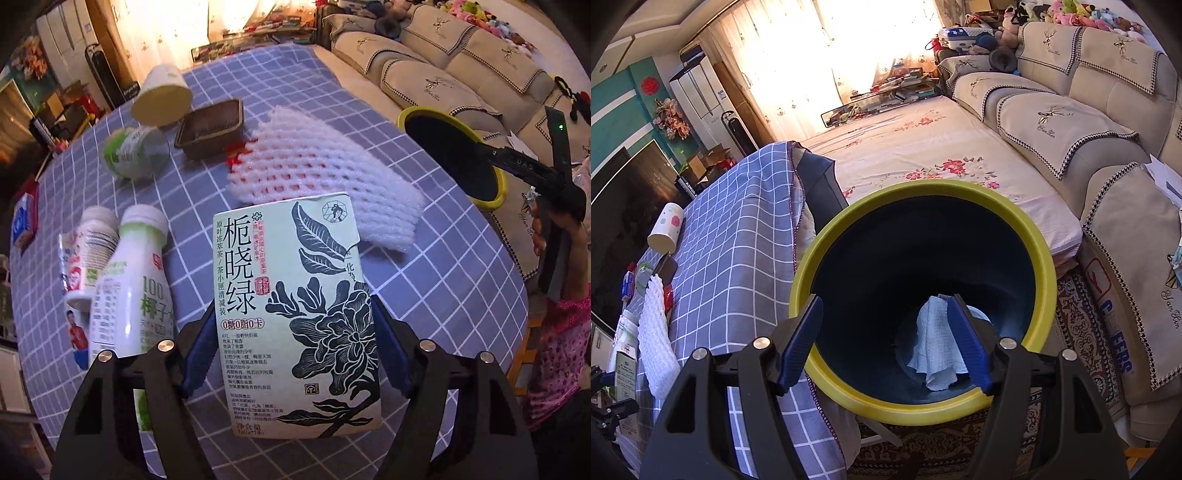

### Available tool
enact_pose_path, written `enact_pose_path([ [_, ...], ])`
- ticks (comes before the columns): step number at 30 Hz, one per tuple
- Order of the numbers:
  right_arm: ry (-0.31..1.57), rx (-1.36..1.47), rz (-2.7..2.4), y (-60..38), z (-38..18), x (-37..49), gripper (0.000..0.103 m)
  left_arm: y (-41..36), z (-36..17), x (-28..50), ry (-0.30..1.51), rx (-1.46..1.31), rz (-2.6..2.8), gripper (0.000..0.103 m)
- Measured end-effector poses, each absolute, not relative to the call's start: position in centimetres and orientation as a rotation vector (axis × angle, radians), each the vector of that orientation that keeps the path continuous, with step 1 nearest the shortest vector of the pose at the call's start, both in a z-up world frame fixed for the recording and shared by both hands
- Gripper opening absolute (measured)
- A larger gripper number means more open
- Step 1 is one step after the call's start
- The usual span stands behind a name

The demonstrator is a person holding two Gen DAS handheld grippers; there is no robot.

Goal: Collect trash
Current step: 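Carry the tea box over the bin and open the left gripper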

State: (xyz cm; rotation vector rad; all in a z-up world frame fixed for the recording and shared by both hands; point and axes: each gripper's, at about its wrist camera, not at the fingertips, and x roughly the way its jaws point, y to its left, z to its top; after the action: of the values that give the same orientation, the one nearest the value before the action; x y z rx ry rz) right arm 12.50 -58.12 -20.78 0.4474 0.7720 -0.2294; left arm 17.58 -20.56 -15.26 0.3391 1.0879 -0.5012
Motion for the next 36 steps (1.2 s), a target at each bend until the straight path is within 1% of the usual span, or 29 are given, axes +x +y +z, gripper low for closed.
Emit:
enact_pose_path([
  [7, 0.734, 0.452, -0.230, -58.9, -19.9, 11.2, 0.066, -22.1, -10.0, 16.3, 0.965, 0.334, -0.550, 0.075],
  [11, 0.704, 0.445, -0.267, -59.7, -19.0, 9.7, 0.066, -26.0, -7.3, 16.5, 0.886, 0.340, -0.640, 0.075],
  [14, 0.683, 0.441, -0.308, -60.7, -18.3, 8.2, 0.066, -29.7, -6.9, 17.2, 0.871, 0.350, -0.707, 0.075],
  [20, 0.660, 0.457, -0.380, -63.3, -17.5, 5.1, 0.067, -39.8, -9.3, 20.3, 0.938, 0.360, -0.841, 0.075],
  [27, 0.666, 0.492, -0.430, -65.7, -17.8, 3.1, 0.067, -49.2, -15.7, 23.9, 1.076, 0.427, -0.867, 0.075],
  [32, 0.672, 0.501, -0.437, -66.3, -18.0, 2.7, 0.067, -52.2, -19.3, 25.3, 1.131, 0.461, -0.826, 0.076],
  [36, 0.672, 0.503, -0.433, -66.2, -17.9, 2.7, 0.068, -52.9, -20.3, 26.3, 1.153, 0.450, -0.789, 0.078],
])
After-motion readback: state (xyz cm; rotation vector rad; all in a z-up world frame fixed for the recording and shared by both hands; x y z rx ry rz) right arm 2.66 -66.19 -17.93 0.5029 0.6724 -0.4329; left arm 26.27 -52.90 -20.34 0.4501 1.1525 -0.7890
